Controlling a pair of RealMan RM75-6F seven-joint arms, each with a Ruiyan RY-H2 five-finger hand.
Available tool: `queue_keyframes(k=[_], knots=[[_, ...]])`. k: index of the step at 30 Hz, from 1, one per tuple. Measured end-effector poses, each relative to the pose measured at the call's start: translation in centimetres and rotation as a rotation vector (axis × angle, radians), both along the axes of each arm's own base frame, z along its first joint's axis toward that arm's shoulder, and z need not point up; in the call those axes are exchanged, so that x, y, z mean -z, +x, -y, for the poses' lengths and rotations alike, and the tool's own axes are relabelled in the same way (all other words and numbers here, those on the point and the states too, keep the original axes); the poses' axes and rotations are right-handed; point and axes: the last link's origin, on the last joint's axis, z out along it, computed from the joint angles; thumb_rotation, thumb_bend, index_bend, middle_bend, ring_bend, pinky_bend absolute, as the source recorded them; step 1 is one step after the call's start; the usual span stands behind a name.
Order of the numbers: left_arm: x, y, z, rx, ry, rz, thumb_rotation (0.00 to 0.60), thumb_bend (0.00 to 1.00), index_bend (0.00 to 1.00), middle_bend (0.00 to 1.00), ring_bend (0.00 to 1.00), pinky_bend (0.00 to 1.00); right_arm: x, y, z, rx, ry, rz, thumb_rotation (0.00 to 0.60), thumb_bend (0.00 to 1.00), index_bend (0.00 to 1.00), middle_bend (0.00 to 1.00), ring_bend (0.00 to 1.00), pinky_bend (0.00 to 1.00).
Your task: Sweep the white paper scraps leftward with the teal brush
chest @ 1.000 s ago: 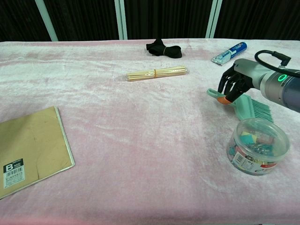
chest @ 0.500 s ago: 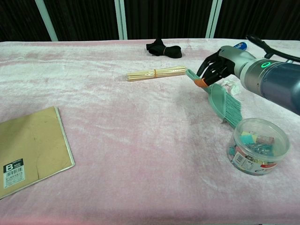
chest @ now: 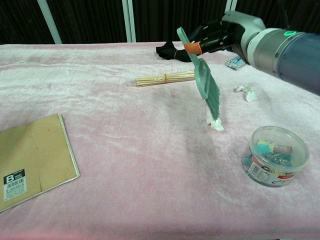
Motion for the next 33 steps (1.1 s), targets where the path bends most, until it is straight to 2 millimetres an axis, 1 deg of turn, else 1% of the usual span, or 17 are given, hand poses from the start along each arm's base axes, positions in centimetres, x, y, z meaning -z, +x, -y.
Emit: queue_keyframes(k=[2, 5, 8, 12, 15, 18, 22, 26, 33], knots=[[0.0, 0.0, 0.0, 0.0, 0.001, 0.001, 0.6, 0.3, 0.14, 0.09, 0.0, 0.16, -1.0, -0.4, 0.5, -0.005, -0.013, -0.012, 0.6, 0.31, 0.67, 0.62, 0.36, 0.14], [0.0, 0.0, 0.0, 0.001, 0.001, -0.001, 0.6, 0.3, 0.14, 0.09, 0.0, 0.16, -2.5, -1.5, 1.4, -0.014, -0.035, -0.072, 0.6, 0.32, 0.67, 0.62, 0.36, 0.14], [0.0, 0.0, 0.0, 0.001, 0.002, -0.002, 0.6, 0.3, 0.14, 0.09, 0.0, 0.17, -3.7, -3.5, 2.6, -0.025, -0.059, -0.19, 0.6, 0.32, 0.67, 0.62, 0.36, 0.14], [0.1, 0.1, 0.0, -0.002, 0.003, -0.005, 0.6, 0.3, 0.14, 0.09, 0.0, 0.17, -4.5, -6.0, 3.9, -0.055, -0.049, -0.321, 0.6, 0.33, 0.67, 0.62, 0.35, 0.14], [0.1, 0.1, 0.0, -0.004, 0.003, -0.007, 0.6, 0.3, 0.14, 0.09, 0.0, 0.17, -4.9, -7.5, 4.7, -0.088, -0.021, -0.374, 0.6, 0.35, 0.68, 0.61, 0.35, 0.14], [0.2, 0.1, -0.1, -0.007, 0.003, -0.009, 0.6, 0.3, 0.14, 0.09, 0.0, 0.17, -4.9, -8.3, 5.1, -0.131, 0.005, -0.404, 0.6, 0.39, 0.68, 0.61, 0.34, 0.14], [0.2, 0.1, -0.1, -0.012, 0.006, -0.009, 0.6, 0.3, 0.14, 0.09, 0.0, 0.17, -4.8, -9.6, 5.9, -0.176, 0.041, -0.448, 0.6, 0.41, 0.68, 0.6, 0.34, 0.14], [0.2, 0.0, -0.1, -0.016, 0.003, -0.013, 0.6, 0.3, 0.14, 0.09, 0.0, 0.17, -4.6, -10.5, 6.6, -0.187, 0.072, -0.443, 0.6, 0.42, 0.69, 0.57, 0.33, 0.14], [0.2, 0.0, -0.1, -0.022, -0.002, -0.013, 0.6, 0.3, 0.15, 0.09, 0.0, 0.18, -3.9, -12.4, 8.0, -0.188, 0.06, -0.439, 0.6, 0.45, 0.7, 0.55, 0.32, 0.14]])
